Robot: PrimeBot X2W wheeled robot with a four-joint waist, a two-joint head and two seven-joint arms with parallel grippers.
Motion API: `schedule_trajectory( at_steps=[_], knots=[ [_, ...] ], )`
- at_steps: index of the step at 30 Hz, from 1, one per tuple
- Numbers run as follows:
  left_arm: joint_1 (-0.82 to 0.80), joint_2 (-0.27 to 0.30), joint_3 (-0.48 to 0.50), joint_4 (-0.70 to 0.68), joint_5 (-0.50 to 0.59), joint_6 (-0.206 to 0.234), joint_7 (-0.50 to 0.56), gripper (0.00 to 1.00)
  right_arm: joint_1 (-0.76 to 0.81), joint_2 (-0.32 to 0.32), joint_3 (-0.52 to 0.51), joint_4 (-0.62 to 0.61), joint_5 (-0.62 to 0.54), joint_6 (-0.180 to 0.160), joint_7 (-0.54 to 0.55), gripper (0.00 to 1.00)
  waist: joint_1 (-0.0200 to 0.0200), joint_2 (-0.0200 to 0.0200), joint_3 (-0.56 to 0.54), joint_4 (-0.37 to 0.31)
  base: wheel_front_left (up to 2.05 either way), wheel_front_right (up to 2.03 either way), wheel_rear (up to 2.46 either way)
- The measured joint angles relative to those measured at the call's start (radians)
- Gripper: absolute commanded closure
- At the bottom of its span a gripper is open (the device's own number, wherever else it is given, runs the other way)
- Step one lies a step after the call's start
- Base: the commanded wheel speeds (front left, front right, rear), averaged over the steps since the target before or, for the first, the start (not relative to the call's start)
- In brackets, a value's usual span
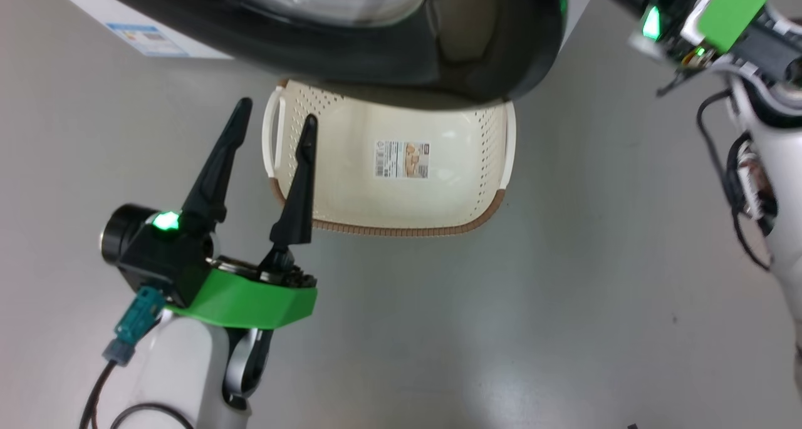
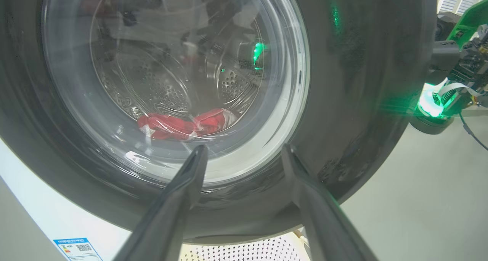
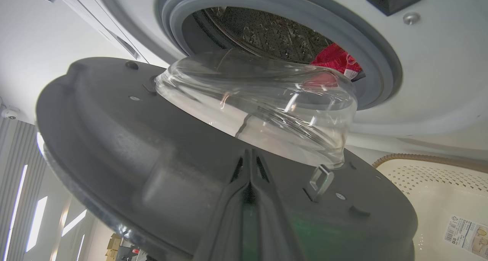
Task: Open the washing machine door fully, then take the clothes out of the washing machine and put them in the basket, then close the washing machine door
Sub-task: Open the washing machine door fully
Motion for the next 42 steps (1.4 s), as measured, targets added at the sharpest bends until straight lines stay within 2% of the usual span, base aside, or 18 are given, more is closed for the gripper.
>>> schedule_trajectory(
  at_steps=[10, 13, 15, 16, 17, 22, 25, 32, 36, 42],
  knots=[
    [0.046, 0.000, 0.022, 0.019, 0.001, 0.000, 0.000, 0.00, 0.088, 0.038, 0.025, -0.002, -0.006, 0.000, 0.014, 1.00, 0.0000, 0.0000, -0.068, -0.012, 0.00, 0.00, 0.00],
    [0.049, 0.000, 0.024, 0.020, 0.000, 0.000, 0.000, 0.00, 0.088, 0.046, 0.025, -0.002, -0.044, 0.000, -0.042, 1.00, 0.0000, 0.0000, -0.079, -0.015, 0.00, 0.00, 0.00],
    [0.051, 0.000, 0.030, 0.022, -0.008, 0.000, 0.000, 0.00, 0.088, 0.049, 0.028, 0.004, -0.101, 0.000, -0.117, 0.54, 0.0000, 0.0000, -0.084, -0.022, 0.00, 0.00, 0.00],
    [0.051, 0.000, 0.032, 0.024, -0.008, 0.000, 0.000, 0.00, 0.089, 0.049, 0.029, 0.006, -0.119, 0.000, -0.144, 0.11, 0.0000, 0.0000, -0.086, -0.025, 0.00, 0.00, 0.00],
    [0.052, 0.000, 0.035, 0.026, -0.008, 0.000, 0.000, 0.00, 0.090, 0.050, 0.030, 0.007, -0.132, 0.000, -0.170, 0.00, 0.0000, 0.0000, -0.088, -0.028, 0.00, 0.00, 0.00],
    [0.060, 0.001, 0.051, 0.029, -0.007, 0.000, 0.000, 0.00, 0.114, 0.032, 0.046, -0.009, -0.222, 0.000, -0.360, 0.00, 0.0000, 0.0000, -0.098, -0.049, 0.00, 0.00, 0.00],
    [0.074, 0.001, 0.064, 0.030, 0.002, 0.000, 0.000, 0.00, 0.132, -0.012, 0.105, -0.024, -0.346, 0.000, -0.525, 0.00, 0.0000, 0.0000, -0.106, -0.064, 0.00, 0.00, 0.00],
    [0.091, 0.010, 0.093, 0.038, 0.020, 0.000, 0.000, 0.00, 0.211, -0.058, 0.242, 0.043, -0.519, 0.000, -0.868, 0.00, 0.0000, 0.0001, -0.129, -0.104, 0.00, 0.00, 0.00],
    [0.097, 0.019, 0.107, 0.040, 0.029, 0.000, 0.000, 0.00, 0.227, -0.062, 0.248, 0.102, -0.641, 0.000, -0.922, 0.00, 0.0000, 0.0000, -0.139, -0.129, 0.00, 0.00, 0.00],
    [0.127, 0.019, 0.127, 0.041, 0.032, 0.000, 0.000, 0.00, 0.324, 0.019, 0.070, 0.051, -0.923, 0.000, -0.926, 0.00, 0.0000, 0.0000, -0.156, -0.164, 0.00, 0.00, 0.00]
  ],
)
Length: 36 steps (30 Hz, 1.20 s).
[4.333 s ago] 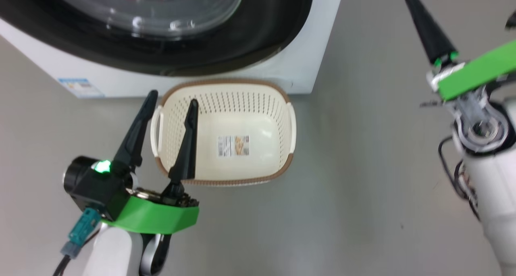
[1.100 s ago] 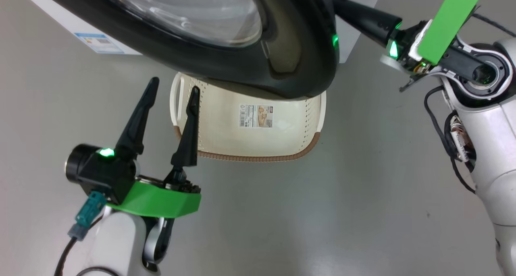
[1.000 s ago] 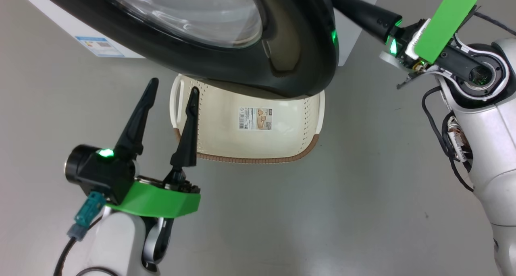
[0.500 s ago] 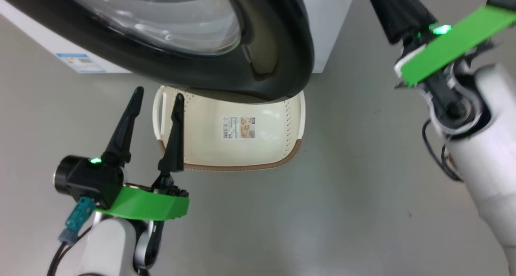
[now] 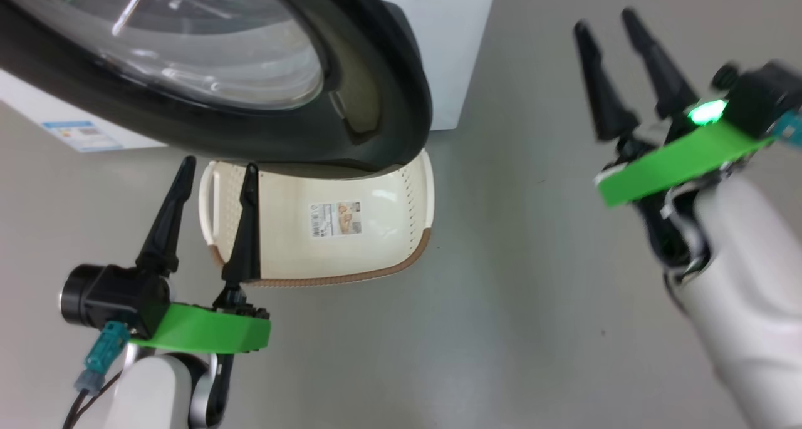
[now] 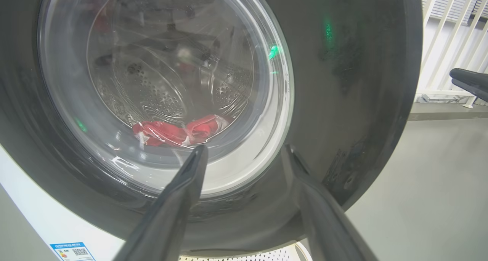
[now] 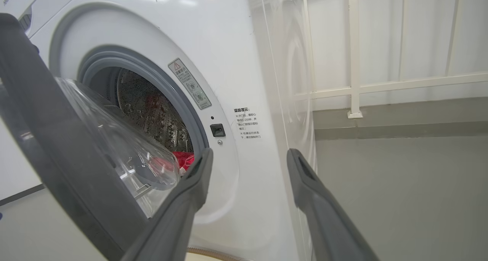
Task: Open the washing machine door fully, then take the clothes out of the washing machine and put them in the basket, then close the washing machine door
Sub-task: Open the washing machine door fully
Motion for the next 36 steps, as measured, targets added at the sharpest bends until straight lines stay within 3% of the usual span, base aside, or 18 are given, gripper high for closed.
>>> schedule_trajectory(
  at_steps=[7, 14, 36],
  knots=[
    [0.014, 0.000, 0.021, -0.003, 0.007, 0.000, 0.000, 0.00, 0.128, 0.089, -0.130, -0.108, -0.285, 0.000, 0.000, 0.00, 0.0000, 0.0000, -0.022, -0.032, 0.00, 0.00, 0.00],
    [0.022, -0.001, 0.028, -0.008, 0.017, 0.000, 0.000, 0.00, 0.243, 0.143, -0.218, -0.208, -0.439, 0.000, 0.000, 0.00, 0.0000, 0.0000, -0.028, -0.042, 0.00, 0.00, 0.00],
    [0.029, -0.002, 0.047, -0.019, 0.033, -0.002, 0.000, 0.00, 0.417, 0.174, -0.248, -0.313, -0.476, 0.000, 0.000, 0.00, 0.0000, 0.0000, -0.022, -0.044, 0.00, 0.00, 0.00]
  ],
)
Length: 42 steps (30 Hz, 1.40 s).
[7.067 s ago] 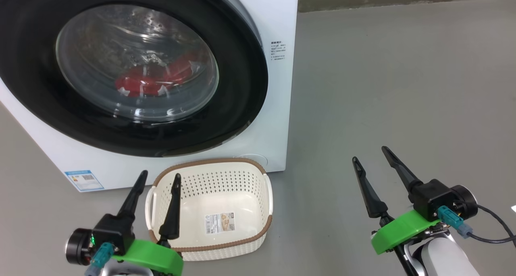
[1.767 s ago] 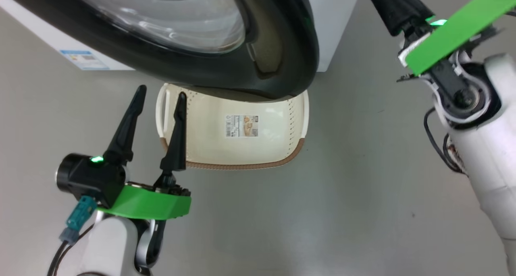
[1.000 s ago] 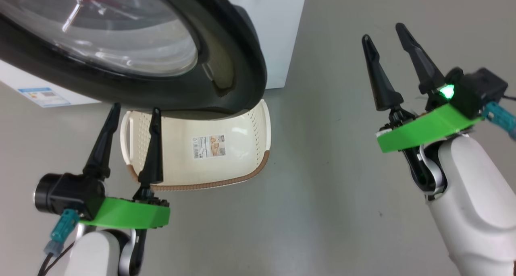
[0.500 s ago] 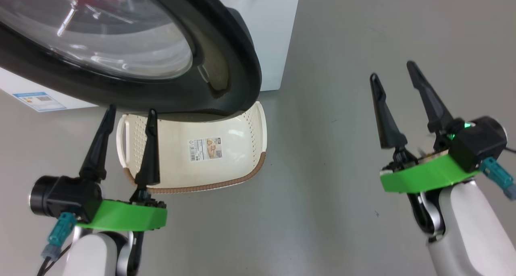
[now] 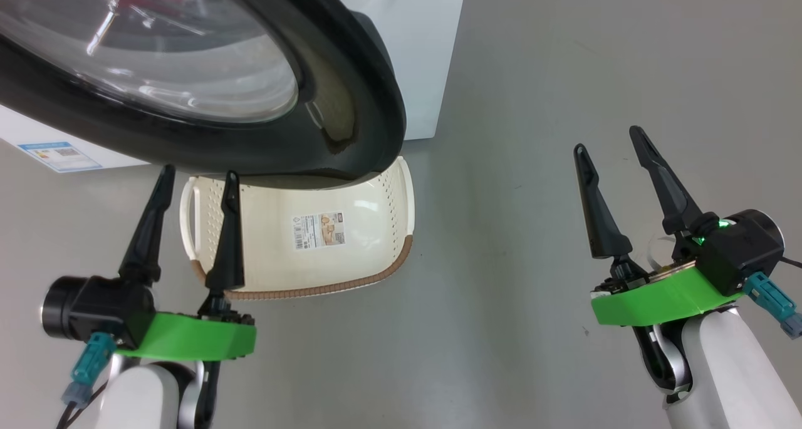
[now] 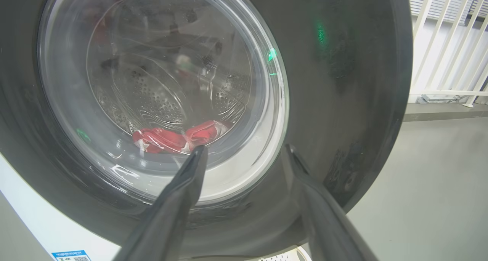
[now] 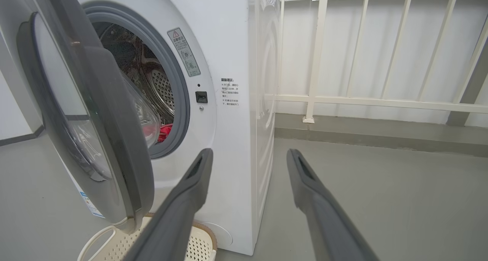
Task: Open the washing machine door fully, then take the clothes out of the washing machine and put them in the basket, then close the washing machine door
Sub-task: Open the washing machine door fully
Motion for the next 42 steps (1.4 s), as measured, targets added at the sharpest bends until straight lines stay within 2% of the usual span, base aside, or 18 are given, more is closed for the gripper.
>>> schedule_trajectory(
  at_steps=[17, 18, 19, 20, 23, 28, 29, 34, 42],
  knots=[
    [0.007, -0.005, 0.004, 0.002, 0.015, -0.001, 0.000, 0.00, 0.003, 0.001, -0.010, 0.005, 0.008, 0.000, 0.000, 0.00, 0.0000, 0.0000, -0.007, 0.003, 0.00, 0.00, 0.00],
    [0.007, -0.005, 0.004, 0.003, 0.015, -0.001, 0.000, 0.00, 0.003, 0.001, -0.009, 0.006, 0.007, 0.000, 0.000, 0.05, 0.0000, 0.0000, -0.009, 0.004, 0.00, 0.00, 0.00],
    [0.007, -0.005, 0.003, 0.003, 0.014, -0.001, 0.000, 0.00, 0.003, 0.001, -0.007, 0.009, 0.007, 0.000, 0.000, 0.61, 0.0000, 0.0000, -0.010, 0.005, 0.00, 0.00, 0.00],
    [0.007, -0.006, 0.003, 0.004, 0.014, -0.001, 0.000, 0.00, 0.003, 0.001, -0.002, 0.014, 0.007, 0.000, 0.000, 0.97, 0.0000, 0.0000, -0.012, 0.007, 0.00, 0.00, 0.00],
    [0.007, -0.007, 0.001, 0.007, 0.014, -0.001, 0.000, 0.00, 0.003, 0.002, 0.015, 0.032, 0.043, 0.000, 0.000, 1.00, 0.0000, 0.0000, -0.015, 0.012, 0.00, 0.00, 0.00],
    [0.007, -0.008, -0.007, 0.012, 0.014, -0.001, 0.000, 0.00, -0.039, -0.001, 0.043, 0.097, 0.337, 0.000, 0.000, 1.00, 0.0000, 0.0000, -0.018, 0.025, 0.00, 0.00, 0.00],
    [0.007, -0.008, -0.012, 0.013, 0.013, -0.001, 0.000, 0.00, -0.085, 0.000, 0.077, 0.139, 0.456, 0.000, 0.000, 1.00, 0.0000, 0.0000, -0.019, 0.033, 0.00, 0.00, 0.00],
    [0.007, -0.009, -0.026, 0.013, 0.013, -0.001, 0.000, 0.00, -0.218, -0.002, 0.109, 0.216, 0.753, 0.000, 0.010, 1.00, 0.0000, 0.0000, -0.014, 0.058, 0.00, 0.00, 0.00],
    [0.007, -0.009, -0.048, 0.007, 0.009, 0.000, 0.000, 0.00, -0.389, -0.008, 0.105, 0.278, 1.196, 0.000, 0.254, 1.00, 0.0000, 0.0000, 0.006, 0.094, 0.00, 0.00, 0.00]
  ],
)
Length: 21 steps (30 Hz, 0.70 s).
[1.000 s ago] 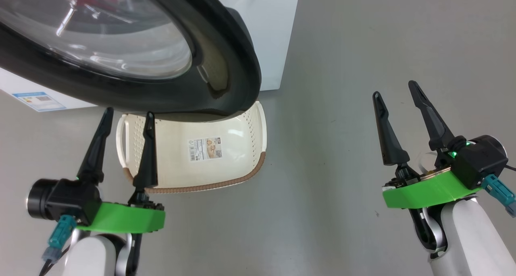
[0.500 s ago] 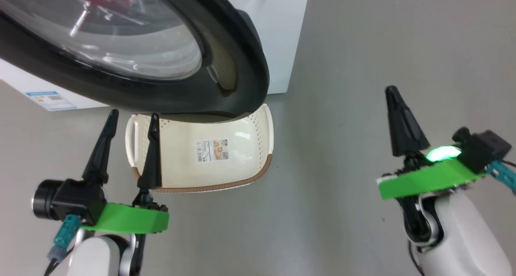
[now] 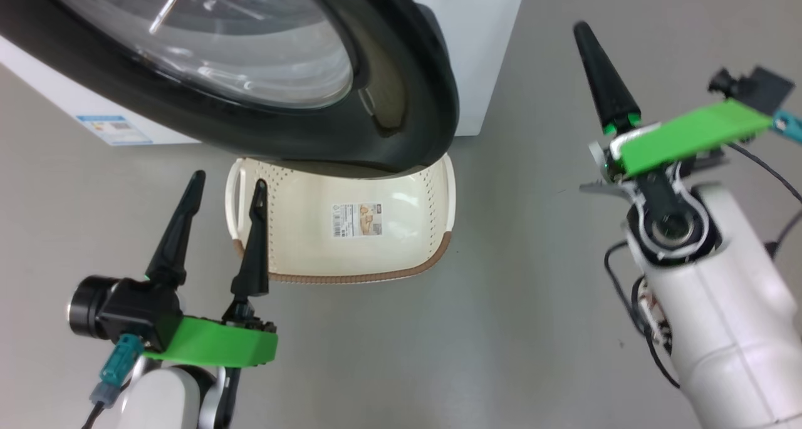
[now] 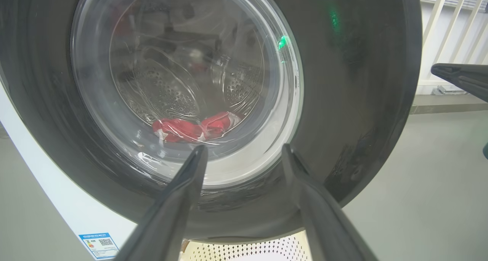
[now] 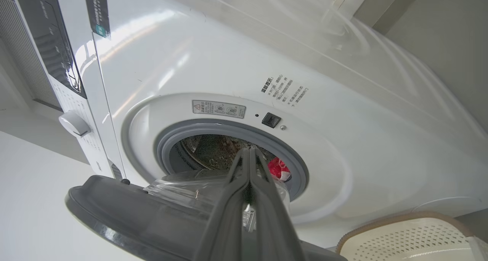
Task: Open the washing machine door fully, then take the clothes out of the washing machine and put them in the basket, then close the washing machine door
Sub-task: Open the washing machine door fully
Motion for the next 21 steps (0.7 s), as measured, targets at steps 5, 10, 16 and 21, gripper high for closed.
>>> schedule_trajectory(
  at_steps=[5, 10, 16, 21],
  knots=[
    [-0.004, 0.000, -0.011, 0.000, -0.010, 0.000, 0.000, 0.00, -0.102, -0.010, 0.000, 0.058, 0.171, 0.000, 0.212, 1.00, 0.0000, 0.0000, 0.022, 0.020, 0.00, 0.00, 0.00],
    [-0.021, -0.001, -0.026, -0.001, -0.013, 0.002, 0.000, 0.00, -0.206, -0.026, 0.017, 0.129, 0.252, 0.000, 0.401, 1.00, 0.0000, 0.0000, 0.044, 0.036, 0.00, 0.00, 0.00],
    [-0.030, -0.001, -0.039, 0.000, -0.023, 0.011, 0.000, 0.00, -0.294, -0.040, 0.059, 0.184, 0.268, 0.000, 0.553, 1.00, 0.0000, 0.0000, 0.068, 0.059, 0.00, 0.00, 0.00],
    [-0.037, -0.002, -0.044, 0.001, -0.031, 0.019, 0.000, 0.00, -0.334, -0.047, 0.075, 0.190, 0.274, 0.000, 0.617, 1.00, 0.0000, 0.0001, 0.085, 0.074, 0.00, 0.00, 0.00]
  ],
)
